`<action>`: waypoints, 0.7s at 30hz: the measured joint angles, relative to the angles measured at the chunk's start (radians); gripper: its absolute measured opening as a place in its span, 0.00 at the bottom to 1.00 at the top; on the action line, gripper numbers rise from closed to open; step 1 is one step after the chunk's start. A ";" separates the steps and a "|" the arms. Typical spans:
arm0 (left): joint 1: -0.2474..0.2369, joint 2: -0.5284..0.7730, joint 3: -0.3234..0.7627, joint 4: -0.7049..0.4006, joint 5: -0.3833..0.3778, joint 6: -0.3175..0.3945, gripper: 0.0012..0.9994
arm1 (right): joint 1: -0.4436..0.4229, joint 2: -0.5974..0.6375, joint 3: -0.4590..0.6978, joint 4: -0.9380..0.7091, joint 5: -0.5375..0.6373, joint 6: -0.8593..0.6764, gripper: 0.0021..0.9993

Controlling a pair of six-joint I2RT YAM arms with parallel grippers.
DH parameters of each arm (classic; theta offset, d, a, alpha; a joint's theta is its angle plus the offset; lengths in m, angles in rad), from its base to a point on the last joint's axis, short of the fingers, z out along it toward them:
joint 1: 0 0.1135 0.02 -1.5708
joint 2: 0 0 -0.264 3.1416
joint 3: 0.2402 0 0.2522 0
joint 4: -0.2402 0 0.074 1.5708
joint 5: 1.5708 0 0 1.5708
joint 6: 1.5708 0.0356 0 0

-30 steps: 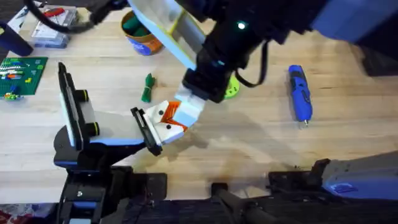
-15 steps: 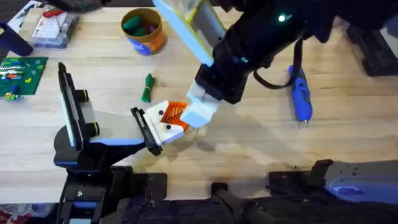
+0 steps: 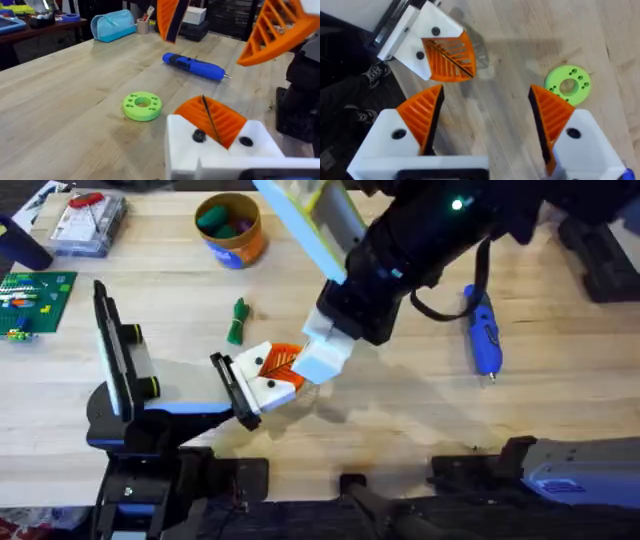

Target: Pick up the gripper from the table and insert it into the empty holder that is missing its gripper. Then pick up a screw, insert it into the mounting hole, and use the screwdriver to tighten it. Finally, clean up the table by picking up the vegetable and placing it into the bucket.

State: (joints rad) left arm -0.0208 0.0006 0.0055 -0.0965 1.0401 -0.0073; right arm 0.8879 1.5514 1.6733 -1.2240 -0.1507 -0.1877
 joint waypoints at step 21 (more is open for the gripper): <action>0.000 0.000 0.000 0.000 0.000 0.000 0.01 | -0.593 -0.258 -0.003 -0.215 0.157 0.154 0.99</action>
State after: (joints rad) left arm -0.0208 0.0006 0.0055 -0.0965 1.0401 -0.0071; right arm 0.2947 1.2936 1.6707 -1.4393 0.0067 -0.0334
